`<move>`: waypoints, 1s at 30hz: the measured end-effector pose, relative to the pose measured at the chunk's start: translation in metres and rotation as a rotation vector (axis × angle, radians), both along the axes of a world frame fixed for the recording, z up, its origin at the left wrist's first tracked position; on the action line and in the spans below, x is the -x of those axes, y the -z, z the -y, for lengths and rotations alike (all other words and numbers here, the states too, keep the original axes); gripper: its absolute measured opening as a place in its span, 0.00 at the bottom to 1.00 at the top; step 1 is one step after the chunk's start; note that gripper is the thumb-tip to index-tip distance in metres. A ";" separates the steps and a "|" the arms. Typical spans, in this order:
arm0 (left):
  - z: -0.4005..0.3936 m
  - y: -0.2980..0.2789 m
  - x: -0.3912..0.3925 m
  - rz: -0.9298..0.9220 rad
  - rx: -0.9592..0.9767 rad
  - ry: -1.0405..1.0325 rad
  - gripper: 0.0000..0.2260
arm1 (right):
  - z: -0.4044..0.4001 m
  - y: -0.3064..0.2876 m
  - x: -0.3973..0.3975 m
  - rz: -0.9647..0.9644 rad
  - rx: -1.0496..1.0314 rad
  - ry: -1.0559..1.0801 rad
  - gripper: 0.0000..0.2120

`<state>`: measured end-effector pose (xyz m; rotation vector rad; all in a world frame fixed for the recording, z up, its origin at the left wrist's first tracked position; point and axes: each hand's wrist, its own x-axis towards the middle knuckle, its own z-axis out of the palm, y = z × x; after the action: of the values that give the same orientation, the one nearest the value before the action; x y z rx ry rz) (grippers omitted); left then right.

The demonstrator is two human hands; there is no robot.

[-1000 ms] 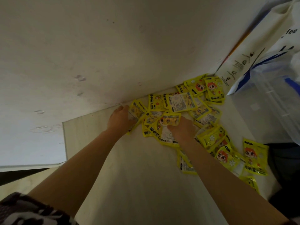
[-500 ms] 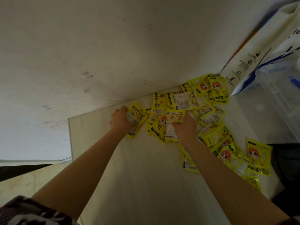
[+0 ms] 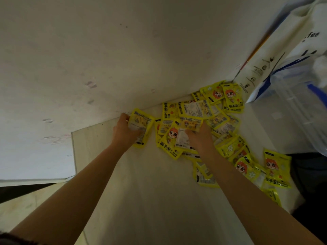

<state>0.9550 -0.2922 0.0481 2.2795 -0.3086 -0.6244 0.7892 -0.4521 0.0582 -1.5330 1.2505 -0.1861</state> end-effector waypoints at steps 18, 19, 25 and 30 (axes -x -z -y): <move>0.115 -0.016 0.039 -0.034 0.072 0.304 0.19 | 0.069 -0.036 0.105 -0.001 -0.106 0.220 0.11; 0.122 -0.015 0.042 -0.035 0.063 0.319 0.18 | 0.070 -0.035 0.111 -0.021 -0.111 0.228 0.11; 0.160 -0.013 0.059 -0.011 0.032 0.433 0.16 | 0.074 -0.029 0.153 -0.118 -0.125 0.269 0.11; 0.179 -0.002 0.060 0.093 -0.034 0.507 0.18 | 0.068 0.004 0.196 -0.141 -0.130 0.340 0.26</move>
<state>0.8952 -0.4712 0.0502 2.2740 -0.9450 -0.7767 0.5928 -0.5204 0.0546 -1.2318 1.6010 -0.2151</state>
